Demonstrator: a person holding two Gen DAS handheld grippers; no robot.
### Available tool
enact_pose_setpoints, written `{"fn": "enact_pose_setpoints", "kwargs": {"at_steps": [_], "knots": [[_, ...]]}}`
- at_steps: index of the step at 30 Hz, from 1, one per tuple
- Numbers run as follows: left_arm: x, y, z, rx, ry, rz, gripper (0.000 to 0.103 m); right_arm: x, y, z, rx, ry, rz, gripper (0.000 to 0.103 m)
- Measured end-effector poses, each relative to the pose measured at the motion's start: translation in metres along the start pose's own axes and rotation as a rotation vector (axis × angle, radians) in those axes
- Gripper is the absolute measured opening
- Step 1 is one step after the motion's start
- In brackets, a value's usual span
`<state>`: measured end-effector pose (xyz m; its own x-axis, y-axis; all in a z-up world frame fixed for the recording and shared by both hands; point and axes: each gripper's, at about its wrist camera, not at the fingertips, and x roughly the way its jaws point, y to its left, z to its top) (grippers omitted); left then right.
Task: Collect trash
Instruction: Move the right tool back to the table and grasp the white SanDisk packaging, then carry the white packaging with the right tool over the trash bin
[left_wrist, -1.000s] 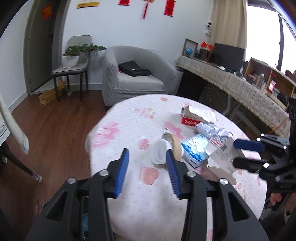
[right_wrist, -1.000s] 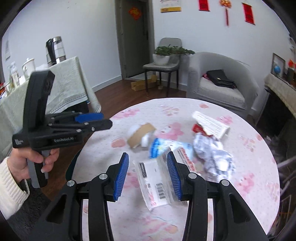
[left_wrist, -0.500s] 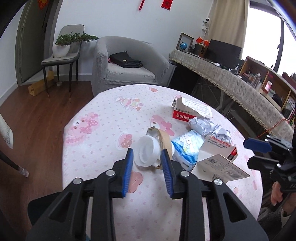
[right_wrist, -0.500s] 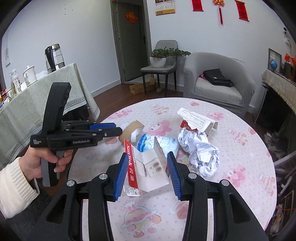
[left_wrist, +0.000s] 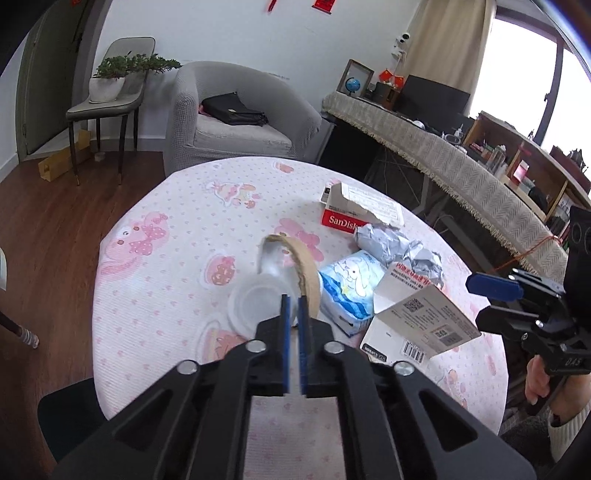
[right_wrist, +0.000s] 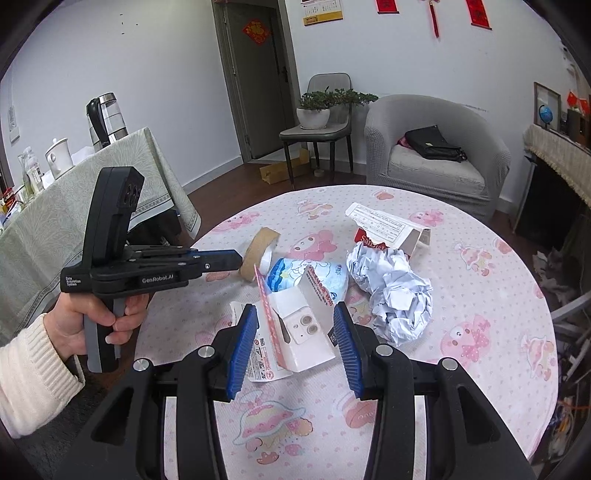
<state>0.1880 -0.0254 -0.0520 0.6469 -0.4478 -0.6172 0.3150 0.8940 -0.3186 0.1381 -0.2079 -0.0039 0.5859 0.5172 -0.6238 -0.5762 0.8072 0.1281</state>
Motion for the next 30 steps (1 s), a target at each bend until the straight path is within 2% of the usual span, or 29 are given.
{"fn": "enact_pose_setpoints", "kwargs": {"at_steps": [20, 23, 24, 25, 27, 30], "knots": [[-0.017, 0.010, -0.002, 0.000, -0.012, 0.054, 0.002, 0.024, 0.010, 0.001, -0.062, 0.067, -0.019, 0.046], [-0.021, 0.014, -0.003, -0.003, -0.015, 0.064, 0.002, 0.032, 0.011, 0.001, -0.067, 0.087, -0.029, 0.037], [-0.022, 0.014, -0.003, -0.003, -0.016, 0.066, 0.002, 0.034, 0.011, 0.002, -0.068, 0.091, -0.033, 0.032], [-0.024, 0.015, -0.003, -0.003, -0.016, 0.067, 0.002, 0.036, 0.011, 0.002, -0.070, 0.095, -0.036, 0.021], [-0.028, 0.017, -0.003, 0.001, -0.017, 0.073, 0.002, 0.041, 0.012, 0.002, -0.074, 0.110, -0.043, 0.012], [-0.032, 0.018, -0.003, 0.006, -0.021, 0.083, 0.002, 0.046, 0.013, 0.004, -0.065, 0.124, -0.044, 0.004]]}}
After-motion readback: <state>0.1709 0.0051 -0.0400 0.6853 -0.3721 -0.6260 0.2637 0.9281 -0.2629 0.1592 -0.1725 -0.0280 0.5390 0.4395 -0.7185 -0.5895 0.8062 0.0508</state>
